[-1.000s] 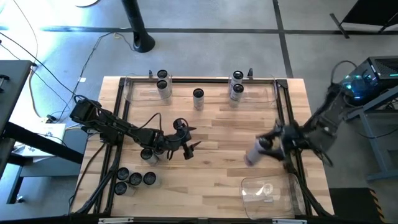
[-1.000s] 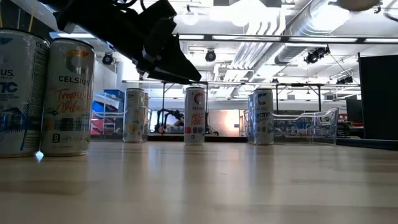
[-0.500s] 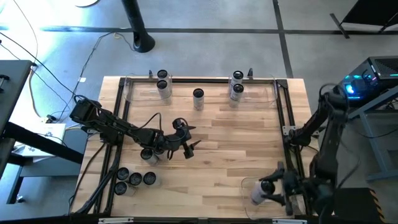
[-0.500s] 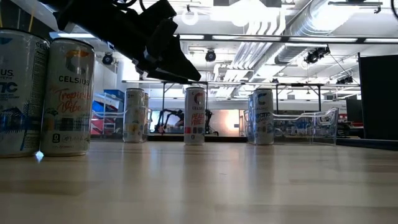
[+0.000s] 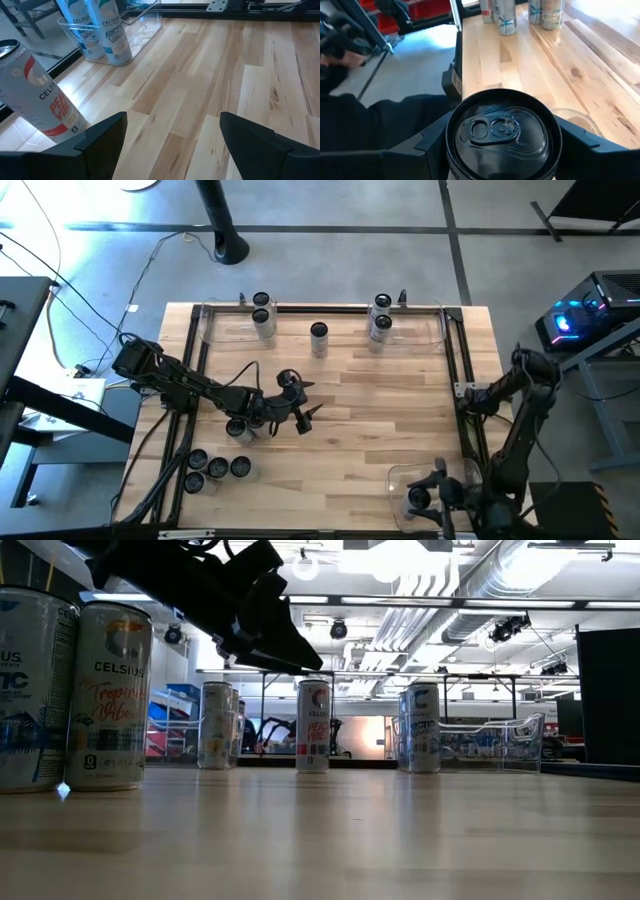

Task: Sort soda cans
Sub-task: Put the white-pink soda can into the bottom right transparent bin

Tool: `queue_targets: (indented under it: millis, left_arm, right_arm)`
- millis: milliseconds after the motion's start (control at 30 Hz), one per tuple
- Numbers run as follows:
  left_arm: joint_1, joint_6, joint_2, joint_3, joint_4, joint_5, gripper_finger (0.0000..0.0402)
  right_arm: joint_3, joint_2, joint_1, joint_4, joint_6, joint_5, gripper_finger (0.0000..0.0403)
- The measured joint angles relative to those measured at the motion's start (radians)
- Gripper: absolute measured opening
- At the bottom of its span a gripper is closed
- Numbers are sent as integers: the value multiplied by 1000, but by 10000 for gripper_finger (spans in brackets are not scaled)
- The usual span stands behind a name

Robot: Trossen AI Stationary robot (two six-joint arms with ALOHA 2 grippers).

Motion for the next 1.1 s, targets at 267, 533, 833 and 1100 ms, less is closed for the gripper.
queue_targets:
  millis: [267,533,833,1100]
  left_arm:
    - [3,1,0,0,26,0,314]
    - [13,10,0,0,56,2,314]
    - [26,10,0,0,58,2,314]
    - [25,8,0,0,58,3,314]
  right_arm:
    - [0,81,0,5,-8,51,239]
    - [2,136,0,51,-12,76,239]
    - [1,144,-1,53,31,56,297]
    - [0,140,0,81,20,20,310]
